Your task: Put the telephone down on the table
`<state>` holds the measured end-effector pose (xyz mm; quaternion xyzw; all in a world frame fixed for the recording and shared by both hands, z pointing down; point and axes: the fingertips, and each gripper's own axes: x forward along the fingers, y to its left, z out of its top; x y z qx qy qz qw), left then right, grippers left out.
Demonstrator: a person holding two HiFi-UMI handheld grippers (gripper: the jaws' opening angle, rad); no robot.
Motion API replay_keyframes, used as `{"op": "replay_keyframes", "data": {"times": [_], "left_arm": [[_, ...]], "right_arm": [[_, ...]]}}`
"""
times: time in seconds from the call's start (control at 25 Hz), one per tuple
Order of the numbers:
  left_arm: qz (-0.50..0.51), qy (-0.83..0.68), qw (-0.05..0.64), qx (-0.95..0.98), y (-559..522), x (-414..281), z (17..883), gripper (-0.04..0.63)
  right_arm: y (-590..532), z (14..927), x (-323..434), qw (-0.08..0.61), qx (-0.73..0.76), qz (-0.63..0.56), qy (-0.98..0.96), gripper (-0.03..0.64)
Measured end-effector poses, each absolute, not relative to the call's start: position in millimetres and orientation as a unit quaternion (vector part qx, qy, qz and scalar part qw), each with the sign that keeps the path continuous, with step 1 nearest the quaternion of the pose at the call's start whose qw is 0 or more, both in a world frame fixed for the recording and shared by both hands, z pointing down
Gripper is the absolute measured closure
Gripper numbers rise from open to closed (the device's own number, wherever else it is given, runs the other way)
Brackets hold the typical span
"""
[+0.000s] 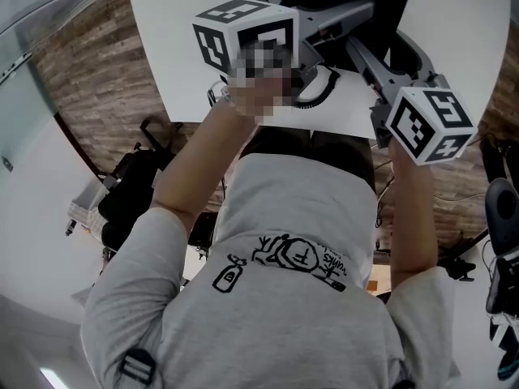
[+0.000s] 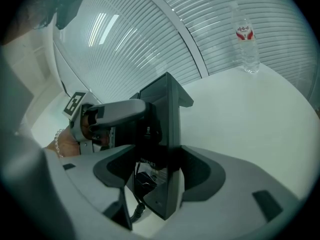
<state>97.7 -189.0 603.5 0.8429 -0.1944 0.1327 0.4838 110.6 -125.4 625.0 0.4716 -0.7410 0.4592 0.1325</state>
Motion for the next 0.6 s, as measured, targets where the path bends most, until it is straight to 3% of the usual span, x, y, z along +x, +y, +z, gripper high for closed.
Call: {"op": "replay_keyframes", "data": {"times": [0.6], "left_arm": [[0.141,-0.197,0.484,0.841,-182.2,93.3,621.1,0.275]], "right_arm": [[-118.2,642.2,105.5,0.131,0.474,0.463,-0.737,0.35]]}}
